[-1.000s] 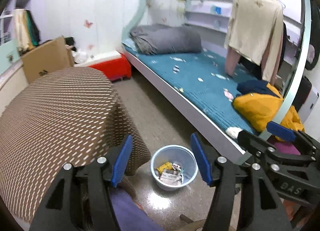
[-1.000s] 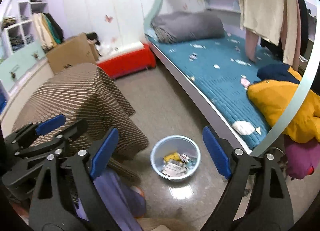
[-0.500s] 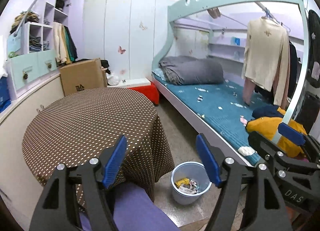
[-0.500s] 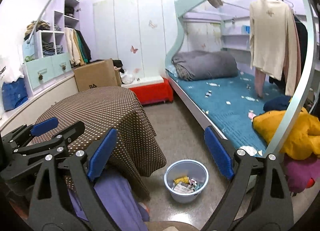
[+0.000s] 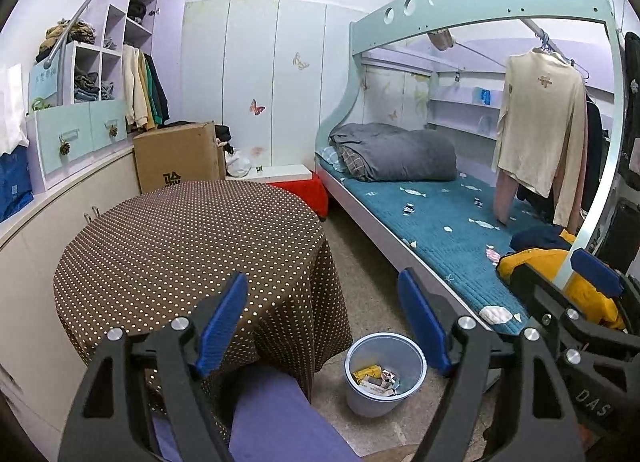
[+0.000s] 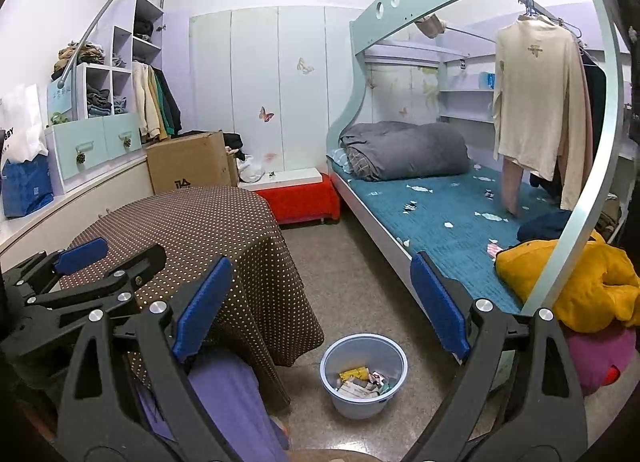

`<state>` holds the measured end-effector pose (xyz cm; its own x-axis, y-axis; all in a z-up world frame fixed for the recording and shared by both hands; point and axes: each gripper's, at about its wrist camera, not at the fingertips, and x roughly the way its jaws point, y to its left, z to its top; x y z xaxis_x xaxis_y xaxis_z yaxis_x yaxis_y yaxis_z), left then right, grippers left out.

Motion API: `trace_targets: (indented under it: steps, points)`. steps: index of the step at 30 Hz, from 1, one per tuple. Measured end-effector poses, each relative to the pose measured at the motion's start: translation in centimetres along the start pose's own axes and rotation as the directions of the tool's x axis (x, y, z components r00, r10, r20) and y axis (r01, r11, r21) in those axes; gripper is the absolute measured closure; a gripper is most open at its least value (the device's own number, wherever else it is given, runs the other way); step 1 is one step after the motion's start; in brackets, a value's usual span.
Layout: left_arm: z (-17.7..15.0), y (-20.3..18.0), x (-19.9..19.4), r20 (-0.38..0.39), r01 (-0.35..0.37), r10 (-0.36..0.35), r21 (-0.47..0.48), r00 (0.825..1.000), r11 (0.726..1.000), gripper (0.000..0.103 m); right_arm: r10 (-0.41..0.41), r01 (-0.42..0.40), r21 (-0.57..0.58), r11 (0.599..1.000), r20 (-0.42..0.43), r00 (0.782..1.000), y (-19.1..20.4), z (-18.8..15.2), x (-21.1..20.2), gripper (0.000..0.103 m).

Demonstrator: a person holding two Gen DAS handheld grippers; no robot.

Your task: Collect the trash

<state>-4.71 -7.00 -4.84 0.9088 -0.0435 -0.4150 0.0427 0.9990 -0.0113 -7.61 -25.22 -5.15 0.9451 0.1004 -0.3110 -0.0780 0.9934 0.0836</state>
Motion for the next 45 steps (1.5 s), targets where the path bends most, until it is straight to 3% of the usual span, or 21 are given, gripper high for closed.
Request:
trace_targets:
  steps: [24, 45]
  points:
    - [-0.7, 0.3, 0.2, -0.023, -0.052, 0.052, -0.011, 0.998, 0.999, 0.024, 0.028, -0.028, 0.000, 1.000, -0.027, 0.999, 0.2, -0.5, 0.4, 0.014]
    - [-0.8, 1.0, -0.5, -0.032, -0.056, 0.055, -0.037, 0.998, 0.998, 0.024, 0.056, -0.056, 0.003, 0.998, -0.013, 0.998, 0.0, -0.6, -0.2, 0.014]
